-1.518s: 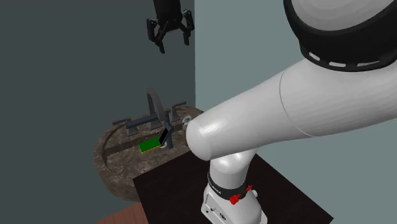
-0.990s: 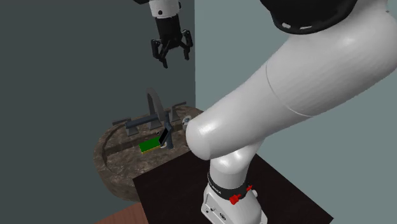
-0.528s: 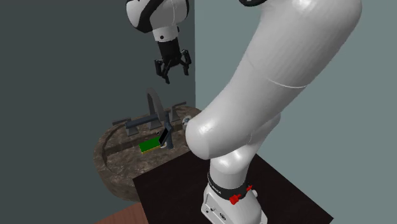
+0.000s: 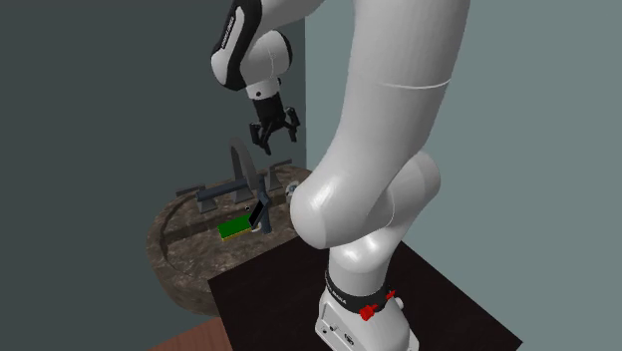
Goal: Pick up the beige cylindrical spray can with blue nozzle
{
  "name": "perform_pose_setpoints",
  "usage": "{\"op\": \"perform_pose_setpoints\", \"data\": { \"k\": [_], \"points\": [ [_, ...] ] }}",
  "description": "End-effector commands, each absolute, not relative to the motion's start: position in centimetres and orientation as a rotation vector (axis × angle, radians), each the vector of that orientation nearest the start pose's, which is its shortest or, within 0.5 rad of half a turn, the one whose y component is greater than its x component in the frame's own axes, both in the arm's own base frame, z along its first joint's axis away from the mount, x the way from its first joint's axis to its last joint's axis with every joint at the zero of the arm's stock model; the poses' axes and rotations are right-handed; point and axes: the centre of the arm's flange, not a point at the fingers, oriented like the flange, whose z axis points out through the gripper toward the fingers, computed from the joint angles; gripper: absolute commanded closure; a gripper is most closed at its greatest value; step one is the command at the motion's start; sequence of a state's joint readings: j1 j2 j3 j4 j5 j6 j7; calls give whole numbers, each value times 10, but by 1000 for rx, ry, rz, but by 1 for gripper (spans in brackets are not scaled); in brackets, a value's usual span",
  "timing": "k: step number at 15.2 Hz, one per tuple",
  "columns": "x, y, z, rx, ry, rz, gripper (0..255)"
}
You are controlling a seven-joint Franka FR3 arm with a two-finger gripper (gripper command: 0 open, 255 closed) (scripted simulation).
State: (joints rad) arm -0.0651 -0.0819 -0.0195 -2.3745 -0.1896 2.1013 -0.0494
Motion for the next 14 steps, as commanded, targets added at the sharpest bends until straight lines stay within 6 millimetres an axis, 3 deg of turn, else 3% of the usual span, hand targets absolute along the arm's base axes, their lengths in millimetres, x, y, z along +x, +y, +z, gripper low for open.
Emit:
{"op": "perform_pose_setpoints", "data": {
  "k": [1, 11, 14],
  "points": [
    [473, -55, 317, -3257, -138, 367, 0],
    [517, -81, 186, -3230, -194, 556, 0],
    [519, -83, 167, -3228, -197, 567, 0]
  ]
}}
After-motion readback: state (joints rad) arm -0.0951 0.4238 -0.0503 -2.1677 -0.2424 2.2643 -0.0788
